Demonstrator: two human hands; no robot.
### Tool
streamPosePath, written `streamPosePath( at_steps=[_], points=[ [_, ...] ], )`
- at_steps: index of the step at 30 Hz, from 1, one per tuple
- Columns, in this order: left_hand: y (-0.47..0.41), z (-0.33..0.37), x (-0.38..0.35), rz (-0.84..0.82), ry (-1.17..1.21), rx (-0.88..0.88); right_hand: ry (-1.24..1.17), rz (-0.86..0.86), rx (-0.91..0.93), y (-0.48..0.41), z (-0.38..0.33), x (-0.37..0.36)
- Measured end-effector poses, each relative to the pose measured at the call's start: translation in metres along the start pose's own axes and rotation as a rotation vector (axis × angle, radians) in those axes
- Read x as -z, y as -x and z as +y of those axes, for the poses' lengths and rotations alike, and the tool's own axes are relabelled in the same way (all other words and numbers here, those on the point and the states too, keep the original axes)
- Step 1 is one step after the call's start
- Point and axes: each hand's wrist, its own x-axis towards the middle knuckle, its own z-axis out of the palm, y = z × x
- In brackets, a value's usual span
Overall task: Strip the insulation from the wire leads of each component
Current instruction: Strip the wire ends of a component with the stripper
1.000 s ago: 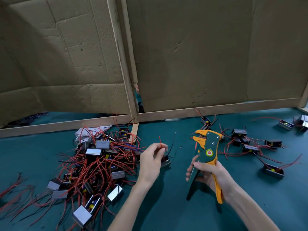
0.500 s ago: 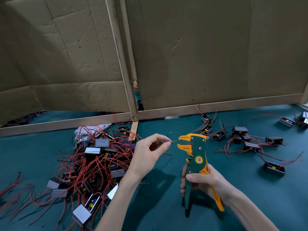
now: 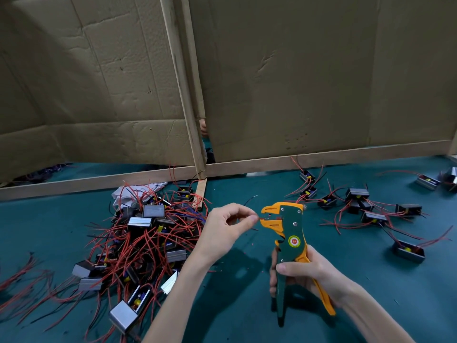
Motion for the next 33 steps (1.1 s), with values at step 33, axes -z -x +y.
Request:
streamPosePath(
  at_steps=[33],
  points=[
    [-0.057, 0.062, -0.086, 0.360, -0.083, -0.277, -0.379, 0.199, -0.216, -0.015, 0.010, -0.012]
  ],
)
